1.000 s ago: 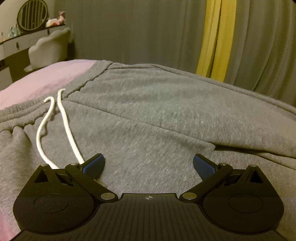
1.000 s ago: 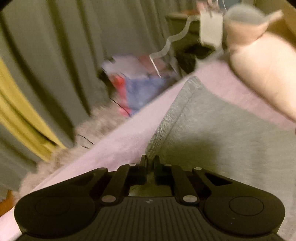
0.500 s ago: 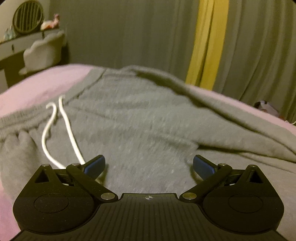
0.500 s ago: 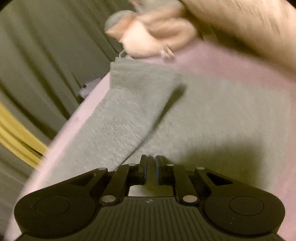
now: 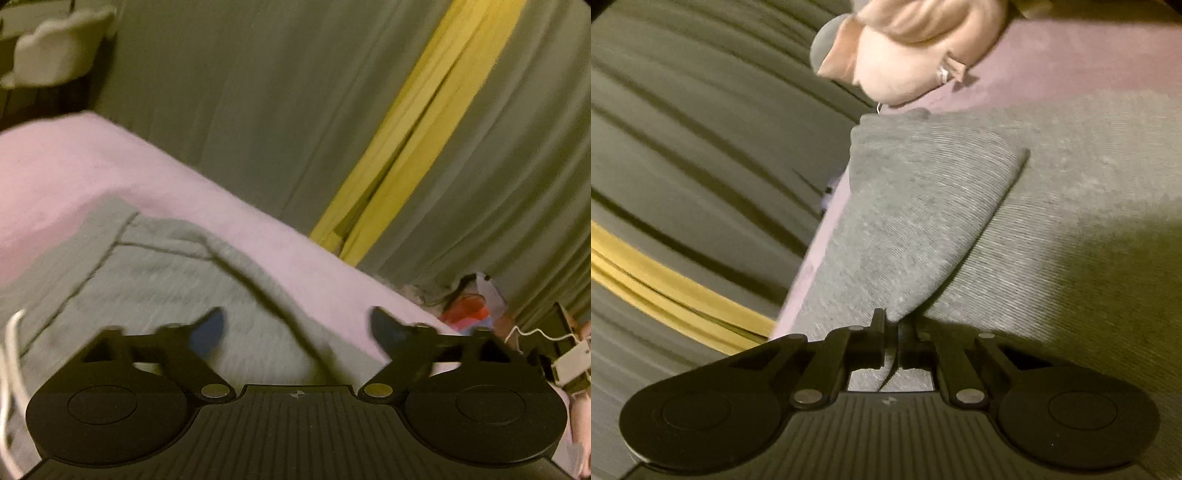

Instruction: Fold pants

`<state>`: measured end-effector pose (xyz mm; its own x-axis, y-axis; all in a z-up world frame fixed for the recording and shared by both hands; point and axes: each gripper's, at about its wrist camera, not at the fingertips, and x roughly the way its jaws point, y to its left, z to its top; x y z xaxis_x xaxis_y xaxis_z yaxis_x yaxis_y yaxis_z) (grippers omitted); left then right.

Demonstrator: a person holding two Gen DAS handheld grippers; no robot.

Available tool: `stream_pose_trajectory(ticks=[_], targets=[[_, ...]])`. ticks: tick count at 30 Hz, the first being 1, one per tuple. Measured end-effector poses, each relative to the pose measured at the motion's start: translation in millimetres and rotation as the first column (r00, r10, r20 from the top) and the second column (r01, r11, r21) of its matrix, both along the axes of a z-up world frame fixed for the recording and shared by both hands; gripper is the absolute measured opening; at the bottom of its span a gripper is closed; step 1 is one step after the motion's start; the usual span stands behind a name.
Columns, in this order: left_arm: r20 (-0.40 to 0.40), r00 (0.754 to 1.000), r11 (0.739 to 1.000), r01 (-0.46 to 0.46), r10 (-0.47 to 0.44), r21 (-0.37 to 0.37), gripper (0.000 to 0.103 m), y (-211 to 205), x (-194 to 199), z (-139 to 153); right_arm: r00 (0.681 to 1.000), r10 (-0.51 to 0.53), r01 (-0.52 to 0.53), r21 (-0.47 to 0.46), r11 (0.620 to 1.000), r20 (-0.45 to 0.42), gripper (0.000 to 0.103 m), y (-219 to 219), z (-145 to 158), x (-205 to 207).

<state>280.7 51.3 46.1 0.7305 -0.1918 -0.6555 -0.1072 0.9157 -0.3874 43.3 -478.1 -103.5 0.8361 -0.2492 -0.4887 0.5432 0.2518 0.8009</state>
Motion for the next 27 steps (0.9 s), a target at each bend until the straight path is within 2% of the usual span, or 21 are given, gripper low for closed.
stream_pose_trajectory(ticks=[4, 6, 7, 8, 9, 10, 12, 15, 17, 20, 22, 24, 27], targets=[[-0.099, 0.994, 0.996, -0.05, 0.042, -0.077, 0.066, 4.8, 53.6, -25.3, 1.0, -0.003, 0.003, -0.007, 1.0, 0.026, 0.007, -3.5, -7.3, -2.4], [-0.144, 0.989, 0.989, -0.049, 0.029, -0.14, 0.066, 5.8, 72.0, -40.3, 0.998, -0.017, 0.016, 0.01, 1.0, 0.054, 0.007, -5.5, -12.5, -4.4], [-0.178, 0.984, 0.987, -0.049, 0.021, -0.156, 0.062, 4.7, 79.8, -48.4, 0.997, -0.027, 0.025, 0.025, 0.999, 0.069, 0.006, -4.0, -13.7, -6.9], [-0.228, 0.973, 0.986, -0.057, 0.021, -0.156, 0.055, 2.7, 87.9, -57.6, 0.996, -0.039, 0.036, 0.041, 0.999, 0.084, 0.006, -5.3, -16.5, -7.5], [-0.258, 0.966, 0.986, -0.069, 0.028, -0.149, 0.028, 2.0, 92.1, -64.3, 0.995, -0.046, 0.042, 0.043, 0.998, 0.091, 0.004, -5.8, -18.4, -8.1], [-0.269, 0.962, 0.988, -0.077, 0.038, -0.136, 0.016, 0.6, 93.2, -67.4, 0.994, -0.05, 0.046, 0.041, 0.998, 0.093, 0.004, -5.5, -19.4, -7.9], [-0.253, 0.967, 0.99, -0.068, 0.035, -0.124, 0.012, -2.5, 88.9, -64.4, 0.994, -0.051, 0.048, 0.033, 0.998, 0.092, 0.004, 2.7, -16.2, -14.7], [-0.168, 0.986, 0.997, -0.03, 0.018, -0.069, 0.01, -9.6, 64.8, -38.3, 0.995, -0.051, 0.048, 0.035, 0.998, 0.081, 0.005, 3.2, -11.3, -16.8], [-0.103, 0.995, 0.999, 0.0, -0.005, -0.048, 0.01, -10.5, 41.8, -11.4, 0.996, -0.052, 0.052, 0.003, 0.999, 0.072, 0.005, 7.0, 5.2, -20.1], [-0.039, 0.999, 0.997, 0.03, -0.033, -0.078, 0.01, -1.2, -1.0, 26.2, 0.99, -0.029, 0.037, -0.058, 0.998, 0.141, 0.005, 11.8, 43.4, -36.8], [0.005, 0.999, 0.994, 0.054, -0.054, -0.096, 0.01, 8.4, -38.9, 47.2, 0.988, -0.004, 0.022, -0.113, 0.993, 0.155, 0.004, 11.8, 71.8, -51.8], [0.028, 0.998, 0.991, 0.062, -0.059, -0.117, 0.01, 20.9, -81.1, 59.1, 0.988, 0.015, 0.009, -0.157, 0.988, 0.151, 0.004, 8.9, 95.6, -73.0], [-0.007, 0.999, 0.984, 0.048, -0.05, -0.17, 0.01, 37.4, -143.6, 48.1, 0.993, 0.024, -0.003, -0.179, 0.984, 0.114, 0.005, 2.3, 115.8, -114.0]])
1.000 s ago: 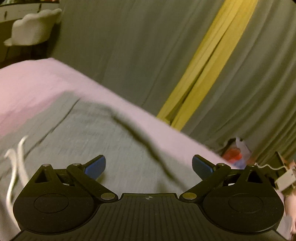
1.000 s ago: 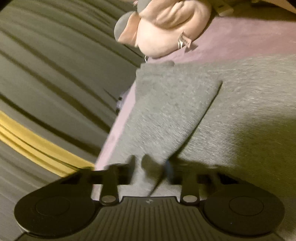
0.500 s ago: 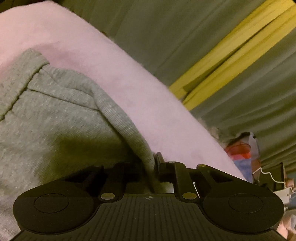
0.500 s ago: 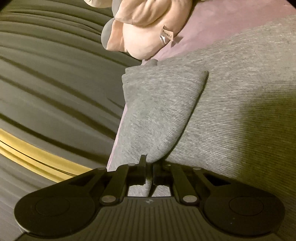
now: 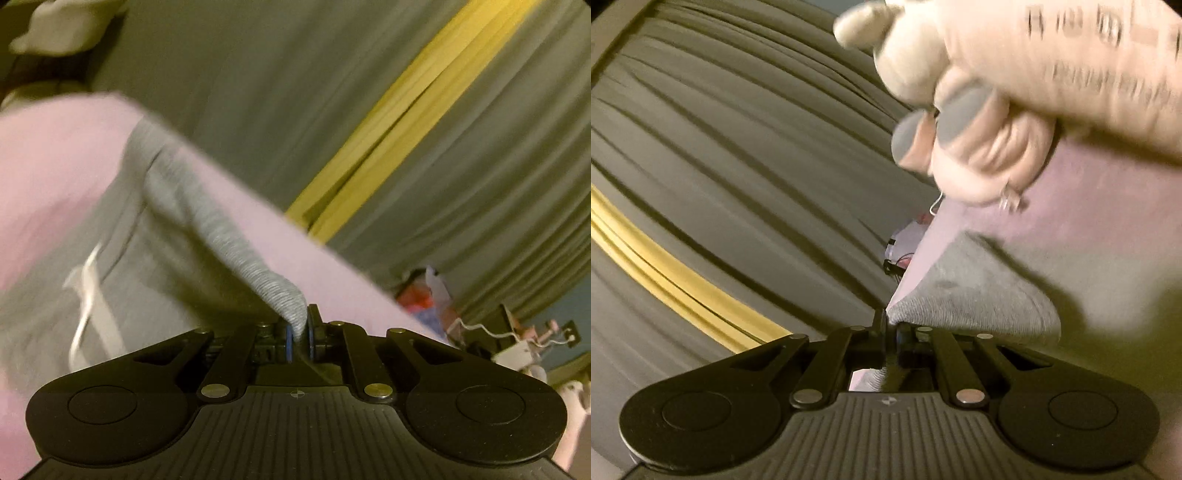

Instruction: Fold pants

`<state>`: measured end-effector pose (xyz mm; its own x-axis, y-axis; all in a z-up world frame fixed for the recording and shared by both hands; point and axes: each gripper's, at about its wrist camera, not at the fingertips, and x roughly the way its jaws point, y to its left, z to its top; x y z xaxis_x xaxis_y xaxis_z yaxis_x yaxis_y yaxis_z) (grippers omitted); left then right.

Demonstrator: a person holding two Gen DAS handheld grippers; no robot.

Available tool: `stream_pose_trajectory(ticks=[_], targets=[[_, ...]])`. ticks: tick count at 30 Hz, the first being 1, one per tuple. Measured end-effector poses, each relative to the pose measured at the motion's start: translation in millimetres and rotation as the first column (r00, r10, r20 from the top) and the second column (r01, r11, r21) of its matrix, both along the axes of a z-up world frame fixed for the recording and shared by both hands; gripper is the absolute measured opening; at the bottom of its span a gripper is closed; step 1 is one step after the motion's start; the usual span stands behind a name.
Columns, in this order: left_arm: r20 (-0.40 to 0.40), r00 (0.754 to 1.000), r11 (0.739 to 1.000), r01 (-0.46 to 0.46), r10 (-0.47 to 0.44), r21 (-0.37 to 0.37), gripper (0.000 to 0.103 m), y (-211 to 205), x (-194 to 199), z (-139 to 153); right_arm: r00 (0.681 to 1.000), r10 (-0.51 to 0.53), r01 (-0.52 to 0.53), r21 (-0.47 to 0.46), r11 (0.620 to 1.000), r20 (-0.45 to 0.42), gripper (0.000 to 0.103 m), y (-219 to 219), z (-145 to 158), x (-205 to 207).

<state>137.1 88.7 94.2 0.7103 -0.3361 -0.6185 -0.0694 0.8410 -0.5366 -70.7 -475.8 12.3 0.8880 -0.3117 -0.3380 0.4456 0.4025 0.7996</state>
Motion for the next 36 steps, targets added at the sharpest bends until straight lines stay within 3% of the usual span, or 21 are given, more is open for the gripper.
stream_pose_trajectory(ticks=[2, 4, 8, 11, 13, 15, 20, 22, 24, 27, 29, 31, 33, 36], targets=[[-0.035, 0.999, 1.0, 0.001, -0.002, -0.001, 0.01, 5.9, -37.1, -23.2, 0.999, 0.013, -0.014, -0.027, 1.0, -0.037, 0.005, 1.6, 2.3, -23.2], [-0.113, 0.993, 1.0, -0.011, 0.013, 0.019, 0.01, 14.1, -57.9, -49.1, 0.991, 0.023, -0.028, -0.037, 0.999, -0.13, 0.005, 4.9, -6.3, -36.0], [-0.247, 0.967, 0.997, -0.06, 0.068, 0.041, 0.013, 21.5, -65.9, -102.2, 0.951, 0.066, -0.043, 0.082, 0.996, -0.302, 0.005, 4.3, -50.8, -42.8], [-0.226, 0.967, 0.992, -0.105, 0.117, 0.065, 0.029, 25.5, -63.7, -108.8, 0.921, 0.082, -0.052, 0.087, 0.995, -0.382, 0.01, 9.6, -68.1, -39.9], [-0.179, 0.972, 0.987, -0.143, 0.154, 0.069, 0.046, 29.1, -59.8, -105.1, 0.923, 0.094, -0.064, 0.094, 0.994, -0.372, 0.015, 11.0, -68.9, -38.7], [-0.149, 0.968, 0.978, -0.193, 0.203, 0.083, 0.056, 33.4, -54.5, -102.4, 0.93, 0.091, -0.056, 0.106, 0.993, -0.357, 0.023, 10.7, -68.4, -38.2], [-0.163, 0.949, 0.962, -0.259, 0.27, 0.088, 0.054, 42.5, -39.1, -102.4, 0.919, 0.091, -0.051, 0.114, 0.992, -0.383, 0.026, 6.0, -71.5, -24.2], [-0.167, 0.947, 0.958, -0.256, 0.276, 0.131, 0.045, 44.3, -44.6, -103.1, 0.913, 0.089, -0.057, 0.09, 0.994, -0.399, 0.024, 8.5, -69.5, -17.7], [-0.164, 0.95, 0.955, -0.237, 0.267, 0.18, 0.039, 43.3, -42.6, -103.2, 0.892, 0.077, -0.068, 0.036, 0.997, -0.446, 0.007, 14.3, -62.7, -13.6], [-0.163, 0.951, 0.947, -0.223, 0.264, 0.231, 0.024, 51.0, -50.4, -99.3, 0.886, 0.054, -0.088, -0.051, 0.995, -0.461, 0.006, 20.5, -50.0, -11.3], [-0.162, 0.951, 0.948, -0.226, 0.265, 0.225, 0.02, 53.1, -50.7, -100.1, 0.888, 0.04, -0.091, -0.09, 0.992, -0.458, 0.006, 21.3, -43.6, -11.8], [-0.162, 0.949, 0.947, -0.23, 0.269, 0.224, 0.018, 63.5, -63.6, -99.1, 0.87, 0.027, -0.097, -0.116, 0.988, -0.492, 0.006, 21.6, -41.8, -10.8], [-0.165, 0.947, 0.947, -0.236, 0.274, 0.219, 0.018, 65.2, -67.4, -98.3, 0.829, 0.004, -0.098, -0.138, 0.986, -0.559, 0.007, 21.3, -43.5, -9.2], [-0.178, 0.934, 0.934, -0.266, 0.311, 0.238, 0.033, 69.4, -73.0, -96.0, 0.764, -0.04, -0.08, -0.156, 0.984, -0.644, 0.033, 20.0, -42.8, -9.5]])
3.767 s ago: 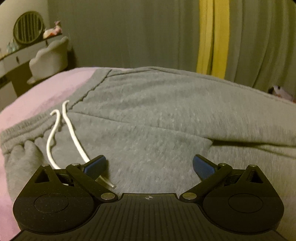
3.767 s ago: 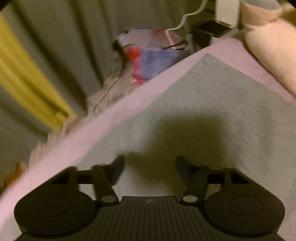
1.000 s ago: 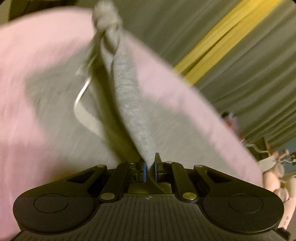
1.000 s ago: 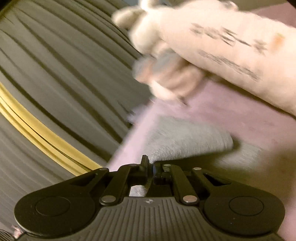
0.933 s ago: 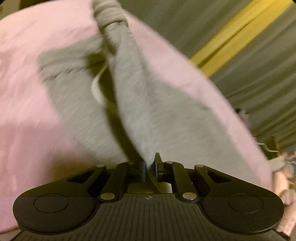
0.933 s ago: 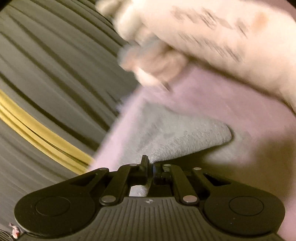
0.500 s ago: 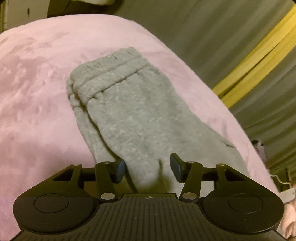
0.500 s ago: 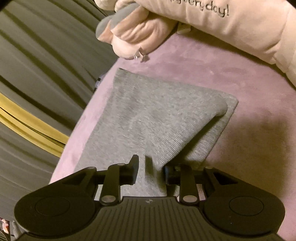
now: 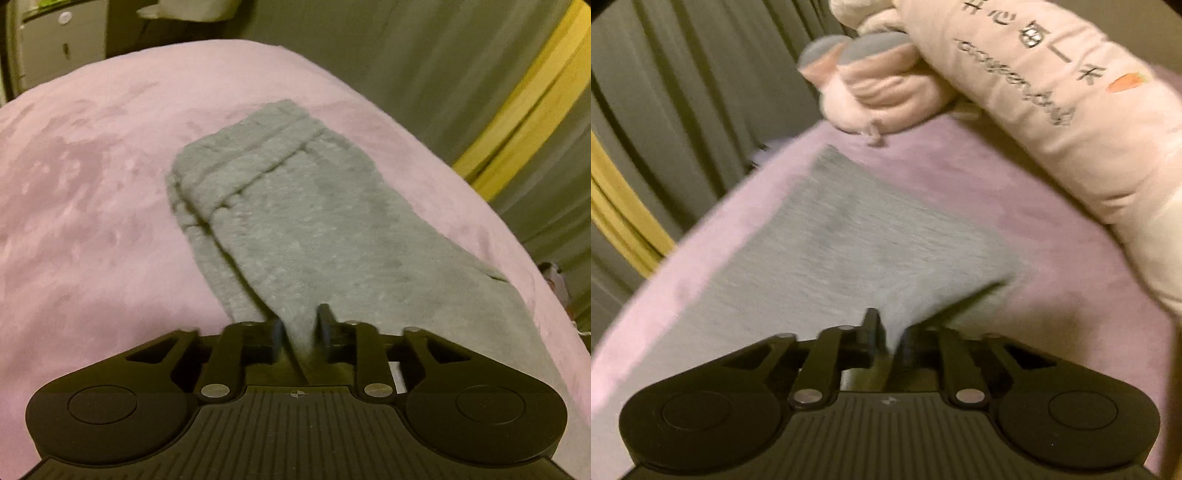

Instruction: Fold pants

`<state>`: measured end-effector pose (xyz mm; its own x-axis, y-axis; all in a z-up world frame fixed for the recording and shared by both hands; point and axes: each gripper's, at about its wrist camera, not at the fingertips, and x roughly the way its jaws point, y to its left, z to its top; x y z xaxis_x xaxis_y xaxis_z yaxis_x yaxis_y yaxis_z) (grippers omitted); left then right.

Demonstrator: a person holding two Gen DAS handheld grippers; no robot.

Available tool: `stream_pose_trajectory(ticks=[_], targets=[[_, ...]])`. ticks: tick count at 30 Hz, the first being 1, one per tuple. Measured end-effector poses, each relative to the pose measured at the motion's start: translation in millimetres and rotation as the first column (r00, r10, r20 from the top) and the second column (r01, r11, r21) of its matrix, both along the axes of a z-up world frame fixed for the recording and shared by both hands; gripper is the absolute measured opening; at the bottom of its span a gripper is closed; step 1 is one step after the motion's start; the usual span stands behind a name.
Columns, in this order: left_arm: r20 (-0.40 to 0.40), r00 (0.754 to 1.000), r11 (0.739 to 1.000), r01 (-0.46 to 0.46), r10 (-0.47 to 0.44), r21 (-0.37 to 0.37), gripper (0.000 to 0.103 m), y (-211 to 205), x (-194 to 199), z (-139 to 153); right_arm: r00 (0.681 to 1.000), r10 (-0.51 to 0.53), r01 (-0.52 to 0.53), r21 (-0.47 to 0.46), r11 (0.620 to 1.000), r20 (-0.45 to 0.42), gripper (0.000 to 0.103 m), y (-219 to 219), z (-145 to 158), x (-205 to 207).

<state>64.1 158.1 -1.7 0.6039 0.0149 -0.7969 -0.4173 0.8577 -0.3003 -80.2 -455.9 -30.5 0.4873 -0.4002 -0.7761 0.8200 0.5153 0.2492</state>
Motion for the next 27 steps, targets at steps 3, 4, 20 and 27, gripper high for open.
stream_pose_trajectory(ticks=[3, 4, 20, 27], targets=[[-0.008, 0.997, 0.99, -0.075, 0.077, 0.123, 0.076, 2.4, -9.5, 13.5, 1.0, -0.02, 0.02, -0.039, 0.999, -0.019, 0.045, -0.2, 10.9, -7.5], [0.006, 0.994, 0.979, -0.107, 0.107, 0.174, 0.08, 2.5, -13.5, 19.3, 0.999, -0.024, 0.023, -0.057, 0.998, -0.024, 0.047, 0.4, 15.5, -9.9], [0.099, 0.913, 0.842, 0.317, -0.395, 0.435, 0.094, -165.0, 0.6, 15.5, 0.879, 0.475, -0.462, -0.181, 0.868, 0.038, 0.078, 153.4, 25.9, 104.1], [0.005, 0.911, 0.797, 0.357, -0.411, 0.487, 0.101, -187.0, 22.6, -48.4, 0.753, 0.634, -0.658, -0.185, 0.73, -0.177, 0.094, 183.3, -30.5, 159.3]])
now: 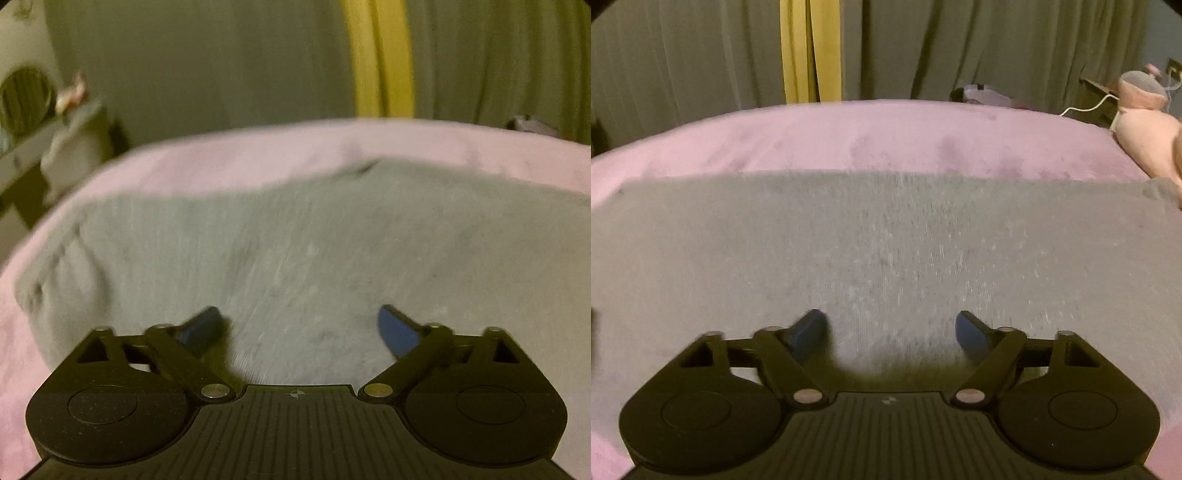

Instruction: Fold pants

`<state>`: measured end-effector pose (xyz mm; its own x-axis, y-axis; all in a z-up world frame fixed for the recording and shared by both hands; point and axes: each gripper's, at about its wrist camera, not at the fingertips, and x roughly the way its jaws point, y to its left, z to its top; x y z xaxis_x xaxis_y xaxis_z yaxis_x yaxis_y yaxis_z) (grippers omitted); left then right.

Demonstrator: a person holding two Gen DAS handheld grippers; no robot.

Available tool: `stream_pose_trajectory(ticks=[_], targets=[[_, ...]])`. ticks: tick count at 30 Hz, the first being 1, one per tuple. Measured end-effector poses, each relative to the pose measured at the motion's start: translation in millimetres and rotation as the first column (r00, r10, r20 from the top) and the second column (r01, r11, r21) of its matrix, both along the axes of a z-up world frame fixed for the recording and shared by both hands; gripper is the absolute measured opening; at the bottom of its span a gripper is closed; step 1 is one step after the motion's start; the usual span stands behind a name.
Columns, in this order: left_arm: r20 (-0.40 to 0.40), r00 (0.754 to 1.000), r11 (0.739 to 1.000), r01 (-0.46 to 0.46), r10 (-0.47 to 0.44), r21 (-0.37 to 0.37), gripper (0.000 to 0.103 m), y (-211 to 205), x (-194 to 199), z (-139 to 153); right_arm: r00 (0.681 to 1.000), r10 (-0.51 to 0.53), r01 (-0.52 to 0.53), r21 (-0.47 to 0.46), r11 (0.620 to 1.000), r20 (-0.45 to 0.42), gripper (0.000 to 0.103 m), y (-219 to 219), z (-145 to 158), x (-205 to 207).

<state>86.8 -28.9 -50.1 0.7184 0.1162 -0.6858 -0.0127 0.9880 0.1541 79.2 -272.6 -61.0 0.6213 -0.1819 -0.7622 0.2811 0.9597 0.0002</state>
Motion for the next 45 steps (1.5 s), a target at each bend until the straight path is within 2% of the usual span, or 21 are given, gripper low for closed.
stream_pose_trajectory(ticks=[1, 3, 6, 8, 11, 13, 16, 18, 23, 25, 27, 29, 31, 33, 35, 38, 39, 40, 42, 44, 45], targets=[[0.015, 0.999, 0.998, -0.03, 0.031, -0.055, 0.101, 8.6, 3.2, 1.4, 1.0, -0.016, 0.016, -0.023, 1.0, 0.018, 0.096, -6.6, -2.7, 3.2], [0.038, 0.994, 0.992, -0.102, 0.105, -0.074, 0.102, 22.3, 5.7, 1.8, 0.996, -0.075, 0.077, -0.054, 0.996, 0.042, 0.099, -22.9, -8.8, 6.2], [0.025, 0.985, 0.977, -0.163, 0.168, -0.136, 0.102, 38.4, 4.9, 3.0, 0.972, -0.229, 0.228, 0.028, 0.973, 0.06, 0.099, -59.6, -5.5, -1.4], [0.025, 0.983, 0.975, -0.178, 0.183, -0.135, 0.102, 42.2, 3.6, 4.9, 0.945, -0.322, 0.317, 0.093, 0.944, 0.051, 0.098, -85.5, -0.4, -13.3], [0.03, 0.983, 0.978, -0.178, 0.182, -0.113, 0.102, 42.5, 5.3, 5.6, 0.876, -0.479, 0.454, 0.243, 0.857, 0.053, 0.097, -139.2, 10.8, -54.0], [0.034, 0.983, 0.98, -0.176, 0.18, -0.096, 0.102, 36.2, 4.1, 7.1, 0.805, -0.585, 0.521, 0.351, 0.778, 0.101, 0.095, -177.5, 23.1, -98.1], [0.035, 0.983, 0.98, -0.178, 0.182, -0.089, 0.102, 33.9, 5.0, 6.9, 0.701, -0.705, 0.624, 0.387, 0.679, 0.106, 0.088, -217.1, 36.7, -156.3], [0.036, 0.982, 0.98, -0.182, 0.185, -0.087, 0.102, 28.4, 0.8, 7.3, 0.658, -0.748, 0.646, 0.445, 0.621, 0.089, 0.076, -235.9, 38.2, -190.7], [0.034, 0.977, 0.975, -0.207, 0.21, -0.078, 0.102, 23.4, -1.8, 8.2, 0.626, -0.778, 0.658, 0.501, 0.562, 0.049, 0.044, -249.3, 18.1, -231.1], [0.031, 0.977, 0.975, -0.208, 0.211, -0.071, 0.102, 21.9, -4.8, 9.7, 0.62, -0.784, 0.657, 0.527, 0.539, 0.029, 0.04, -256.0, 7.2, -231.9], [0.027, 0.978, 0.976, -0.206, 0.209, -0.072, 0.101, 21.4, -8.5, 12.3, 0.612, -0.79, 0.642, 0.567, 0.516, 0.027, 0.026, -258.4, -1.0, -232.5], [0.026, 0.977, 0.975, -0.209, 0.211, -0.076, 0.101, 21.3, -12.2, 15.3, 0.596, -0.802, 0.625, 0.609, 0.488, 0.031, 0.023, -264.6, -1.2, -230.0], [0.029, 0.976, 0.973, -0.214, 0.217, -0.085, 0.101, 21.7, -15.1, 17.8, 0.593, -0.805, 0.614, 0.625, 0.482, 0.039, 0.023, -264.3, 3.1, -227.3], [0.031, 0.973, 0.97, -0.224, 0.228, -0.092, 0.101, 22.6, -16.6, 19.7, 0.607, -0.793, 0.596, 0.628, 0.501, 0.058, 0.005, -266.4, 5.0, -223.7], [0.043, 0.969, 0.966, -0.236, 0.241, -0.103, 0.101, 24.9, -18.9, 22.8, 0.621, -0.775, 0.57, 0.61, 0.55, 0.119, 0.005, -261.9, 17.1, -225.3], [0.07, 0.961, 0.959, -0.257, 0.267, -0.122, 0.101, 29.8, -23.2, 28.2, 0.657, -0.704, 0.513, 0.523, 0.68, 0.271, 0.005, -247.7, 35.2, -226.5], [0.074, 0.959, 0.956, -0.264, 0.274, -0.13, 0.101, 31.6, -23.7, 29.2, 0.655, -0.7, 0.535, 0.481, 0.695, 0.282, 0.006, -244.9, 36.2, -226.5], [0.072, 0.956, 0.952, -0.272, 0.283, -0.138, 0.101, 33.7, -23.6, 29.6, 0.651, -0.711, 0.578, 0.434, 0.691, 0.266, 0.008, -244.7, 34.2, -225.8], [0.056, 0.954, 0.947, -0.284, 0.295, -0.148, 0.101, 37.1, -22.1, 28.3, 0.619, -0.772, 0.678, 0.4, 0.617, 0.143, 0.036, -254.0, 20.0, -225.5], [0.041, 0.952, 0.943, -0.295, 0.304, -0.154, 0.101, 39.9, -21.0, 27.0, 0.591, -0.805, 0.693, 0.481, 0.537, 0.049, 0.051, -264.1, 3.1, -234.9], [0.04, 0.951, 0.942, -0.296, 0.305, -0.159, 0.101, 40.7, -21.1, 27.0, 0.581, -0.813, 0.681, 0.526, 0.51, 0.035, 0.053, -265.7, -3.1, -240.2]])
